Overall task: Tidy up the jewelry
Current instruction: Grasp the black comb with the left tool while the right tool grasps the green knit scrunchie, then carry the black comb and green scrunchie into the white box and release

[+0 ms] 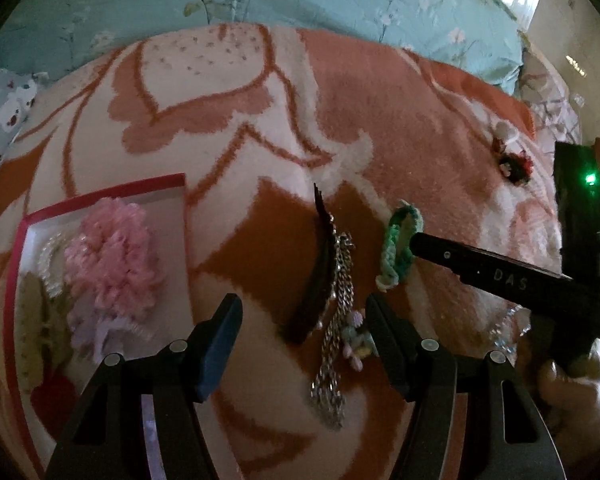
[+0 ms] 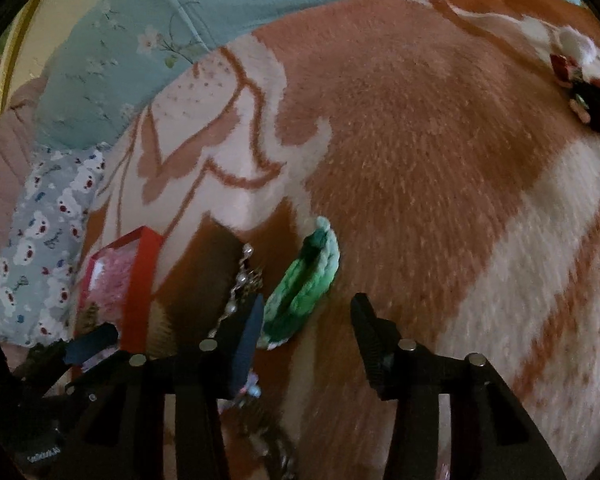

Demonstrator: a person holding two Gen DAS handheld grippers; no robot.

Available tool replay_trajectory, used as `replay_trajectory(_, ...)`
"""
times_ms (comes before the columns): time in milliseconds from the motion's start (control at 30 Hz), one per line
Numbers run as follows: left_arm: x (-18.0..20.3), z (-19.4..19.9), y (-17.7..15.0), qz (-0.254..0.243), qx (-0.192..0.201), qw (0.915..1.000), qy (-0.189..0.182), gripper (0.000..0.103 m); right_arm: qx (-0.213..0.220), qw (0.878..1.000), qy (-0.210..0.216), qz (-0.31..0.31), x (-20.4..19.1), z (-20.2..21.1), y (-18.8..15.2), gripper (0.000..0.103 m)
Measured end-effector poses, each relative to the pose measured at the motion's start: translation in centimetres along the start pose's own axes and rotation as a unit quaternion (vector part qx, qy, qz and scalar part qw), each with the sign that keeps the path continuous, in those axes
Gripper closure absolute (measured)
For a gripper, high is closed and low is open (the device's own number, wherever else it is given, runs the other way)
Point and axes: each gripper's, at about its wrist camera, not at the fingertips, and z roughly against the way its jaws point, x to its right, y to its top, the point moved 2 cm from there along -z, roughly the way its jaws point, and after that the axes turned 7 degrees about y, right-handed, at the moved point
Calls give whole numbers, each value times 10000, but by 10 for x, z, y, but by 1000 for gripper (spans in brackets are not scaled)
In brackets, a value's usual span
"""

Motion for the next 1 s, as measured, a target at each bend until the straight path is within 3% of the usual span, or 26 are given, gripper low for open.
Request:
replay_trajectory(133,6,-23,10,-58,-69,10000,39,39,-38,9999,-91,23,3,-10,5,66)
replay_trajectory(200,10,-34,13,-89,-135,9999,58,40,-23,9999,-145,4,5,-12,7,80)
replay_trajectory(267,13,-44,15,-129,-197,9997,46,43,-9,9999,-127,-37,8,-13,8,88)
replay_trajectory(333,17,-53,16,-214,-273,9994,-13,65,37,9999,-107,-44,9,-11,7,91)
replay_trajectory(433,23,-65,16,-293,-383,9988,-100,90,116,9999,-64,-53,10,-6,7,94)
replay_trajectory(533,25,-67,17,-308,-348,9988,-136,99,188,9998,-7,-83,11,2,6,94)
replay_trajectory(1000,1,5,1,116,199,9993,-307,101,457,9981,415,-74,-8,50,-5,94)
